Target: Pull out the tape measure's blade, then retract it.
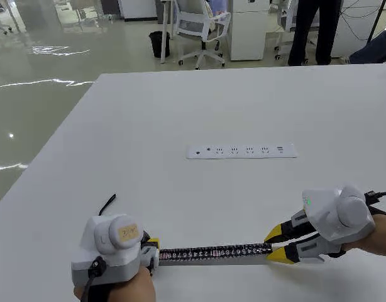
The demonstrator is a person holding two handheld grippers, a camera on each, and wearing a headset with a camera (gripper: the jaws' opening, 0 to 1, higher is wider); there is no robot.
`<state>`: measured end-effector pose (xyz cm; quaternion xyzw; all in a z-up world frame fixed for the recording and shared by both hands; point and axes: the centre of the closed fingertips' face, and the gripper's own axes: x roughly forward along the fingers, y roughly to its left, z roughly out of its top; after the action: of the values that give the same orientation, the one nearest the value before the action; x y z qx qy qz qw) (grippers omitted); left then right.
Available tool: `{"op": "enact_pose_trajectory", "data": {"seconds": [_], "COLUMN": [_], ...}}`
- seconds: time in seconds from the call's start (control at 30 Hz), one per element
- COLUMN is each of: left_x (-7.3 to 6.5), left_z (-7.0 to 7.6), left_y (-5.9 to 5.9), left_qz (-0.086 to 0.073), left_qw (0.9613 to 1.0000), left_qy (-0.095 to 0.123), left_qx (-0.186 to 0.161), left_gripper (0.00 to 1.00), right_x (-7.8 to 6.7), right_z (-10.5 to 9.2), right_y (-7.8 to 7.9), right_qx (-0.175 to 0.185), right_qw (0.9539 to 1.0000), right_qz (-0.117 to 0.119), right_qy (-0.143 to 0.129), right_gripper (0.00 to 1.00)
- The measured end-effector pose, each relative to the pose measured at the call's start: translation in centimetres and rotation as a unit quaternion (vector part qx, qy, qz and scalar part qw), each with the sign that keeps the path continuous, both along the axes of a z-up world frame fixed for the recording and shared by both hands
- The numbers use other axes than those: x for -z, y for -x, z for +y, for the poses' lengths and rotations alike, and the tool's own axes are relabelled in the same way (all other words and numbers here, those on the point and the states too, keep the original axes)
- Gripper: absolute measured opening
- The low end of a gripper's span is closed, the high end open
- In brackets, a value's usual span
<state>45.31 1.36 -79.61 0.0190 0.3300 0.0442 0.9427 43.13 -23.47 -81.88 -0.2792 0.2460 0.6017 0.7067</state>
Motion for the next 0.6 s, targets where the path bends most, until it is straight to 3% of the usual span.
{"op": "enact_pose_trajectory", "data": {"seconds": [0.6], "left_x": [0.07], "left_z": [0.01], "left_y": [-0.03], "left_qz": [-0.003], "left_qw": [1.0000], "left_qy": [0.001], "left_qx": [0.000], "left_gripper": [0.56], "right_x": [0.16], "right_z": [0.73], "right_y": [-0.06], "right_qx": [-0.007], "right_qw": [1.0000], "right_qz": [0.000], "right_qy": [0.000], "right_gripper": [0.14]}}
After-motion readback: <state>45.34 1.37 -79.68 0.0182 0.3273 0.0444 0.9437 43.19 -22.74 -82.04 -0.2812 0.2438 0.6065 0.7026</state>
